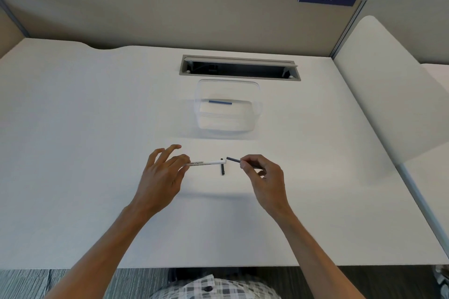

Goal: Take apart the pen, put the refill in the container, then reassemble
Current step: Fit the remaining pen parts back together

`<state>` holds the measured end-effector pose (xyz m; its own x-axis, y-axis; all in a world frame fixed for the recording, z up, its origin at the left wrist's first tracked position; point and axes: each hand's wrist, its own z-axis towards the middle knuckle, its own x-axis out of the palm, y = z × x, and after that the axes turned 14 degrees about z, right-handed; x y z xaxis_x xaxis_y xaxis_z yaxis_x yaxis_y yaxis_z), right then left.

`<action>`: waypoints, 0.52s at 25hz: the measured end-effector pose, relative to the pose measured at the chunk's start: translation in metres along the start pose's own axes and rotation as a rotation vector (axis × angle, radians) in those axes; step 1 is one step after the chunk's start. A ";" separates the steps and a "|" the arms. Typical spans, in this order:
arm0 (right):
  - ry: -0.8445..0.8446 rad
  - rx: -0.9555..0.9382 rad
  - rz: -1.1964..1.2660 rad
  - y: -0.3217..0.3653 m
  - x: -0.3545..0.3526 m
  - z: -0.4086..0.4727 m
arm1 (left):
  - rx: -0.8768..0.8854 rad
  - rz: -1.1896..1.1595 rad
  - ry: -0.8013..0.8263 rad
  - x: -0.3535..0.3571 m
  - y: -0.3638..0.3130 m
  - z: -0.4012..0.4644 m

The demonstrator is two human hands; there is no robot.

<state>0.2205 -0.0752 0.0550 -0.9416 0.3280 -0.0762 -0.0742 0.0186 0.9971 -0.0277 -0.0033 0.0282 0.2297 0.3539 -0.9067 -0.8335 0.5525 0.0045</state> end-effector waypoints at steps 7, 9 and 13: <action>0.012 -0.017 0.006 0.012 -0.003 -0.008 | -0.023 -0.048 0.012 -0.005 -0.005 0.000; 0.008 -0.013 0.005 0.012 -0.004 -0.009 | -0.020 -0.042 0.008 -0.007 -0.006 0.000; -0.010 -0.022 0.007 0.011 -0.006 -0.010 | -0.028 -0.033 -0.011 -0.009 -0.006 0.000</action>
<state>0.2220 -0.0867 0.0667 -0.9389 0.3372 -0.0686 -0.0745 -0.0044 0.9972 -0.0252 -0.0103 0.0366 0.2622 0.3444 -0.9014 -0.8392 0.5426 -0.0368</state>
